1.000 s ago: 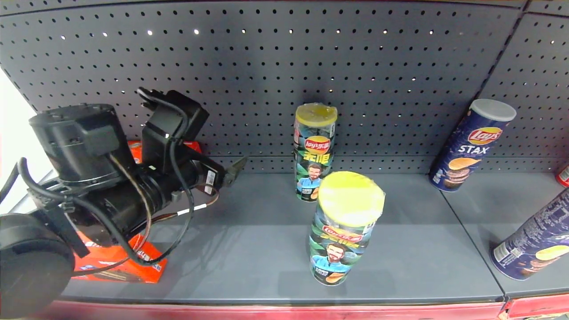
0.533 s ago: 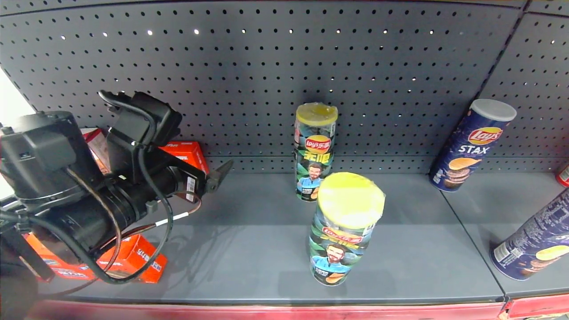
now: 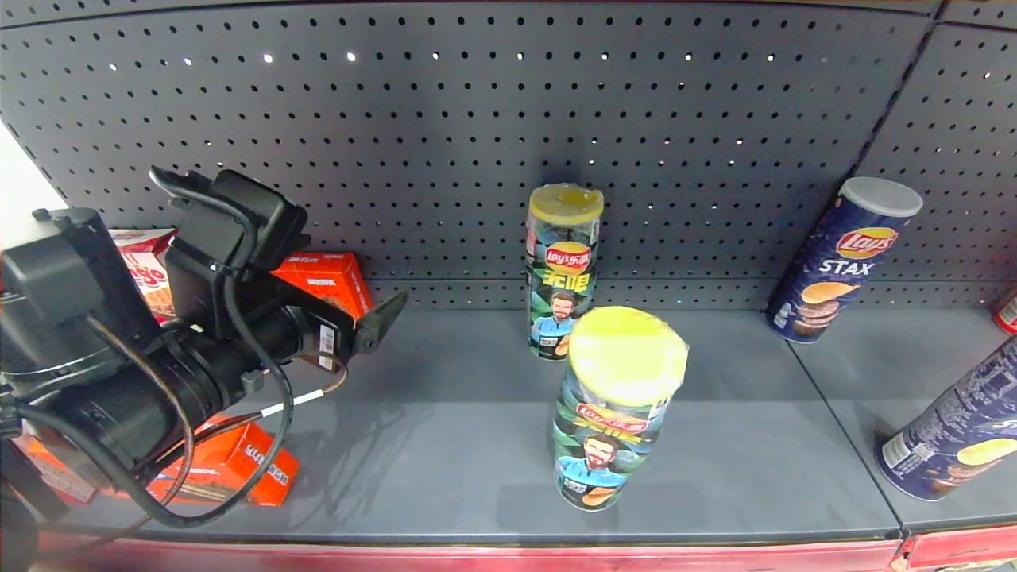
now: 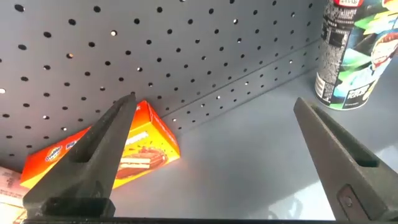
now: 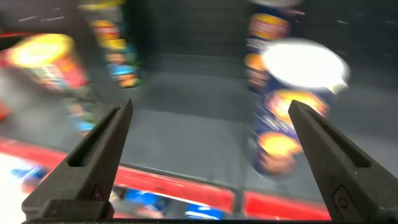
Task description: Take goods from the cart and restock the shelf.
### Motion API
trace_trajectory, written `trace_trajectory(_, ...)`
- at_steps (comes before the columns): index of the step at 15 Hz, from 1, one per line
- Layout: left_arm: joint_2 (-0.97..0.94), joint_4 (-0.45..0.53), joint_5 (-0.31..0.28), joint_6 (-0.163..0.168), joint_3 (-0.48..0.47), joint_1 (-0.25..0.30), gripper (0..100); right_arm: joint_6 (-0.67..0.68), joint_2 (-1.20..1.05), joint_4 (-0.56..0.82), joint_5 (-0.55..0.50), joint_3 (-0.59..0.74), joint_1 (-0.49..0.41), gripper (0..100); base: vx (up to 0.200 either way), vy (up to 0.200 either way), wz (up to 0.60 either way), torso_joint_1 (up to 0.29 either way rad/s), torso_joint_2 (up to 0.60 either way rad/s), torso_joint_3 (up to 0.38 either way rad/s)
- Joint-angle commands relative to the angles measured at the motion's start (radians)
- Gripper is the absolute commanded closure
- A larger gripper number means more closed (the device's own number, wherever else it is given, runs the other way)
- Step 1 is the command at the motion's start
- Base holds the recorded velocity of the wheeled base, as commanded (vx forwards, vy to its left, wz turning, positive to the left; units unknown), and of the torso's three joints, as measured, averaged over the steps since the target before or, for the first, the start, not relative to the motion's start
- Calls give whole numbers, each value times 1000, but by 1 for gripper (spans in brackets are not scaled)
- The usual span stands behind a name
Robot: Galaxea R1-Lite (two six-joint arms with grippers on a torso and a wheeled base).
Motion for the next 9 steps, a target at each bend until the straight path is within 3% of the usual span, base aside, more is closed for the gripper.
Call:
trace_trajectory(1, 0, 0, 1, 1, 7, 0, 0, -33, 218, -9, 47, -84, 91, 0, 0, 0, 0, 0, 0, 0)
trace_trajectory(5, -1, -4, -2, 2, 21, 27, 0, -53, 344, -32, 34, -156, 225, 0, 0, 0, 0, 0, 0, 0)
trace_trajectory(9, -1, -20, -9, 4, 27, 37, 0, -87, 465, -90, 36, -205, 287, 0, 0, 0, 0, 0, 0, 0)
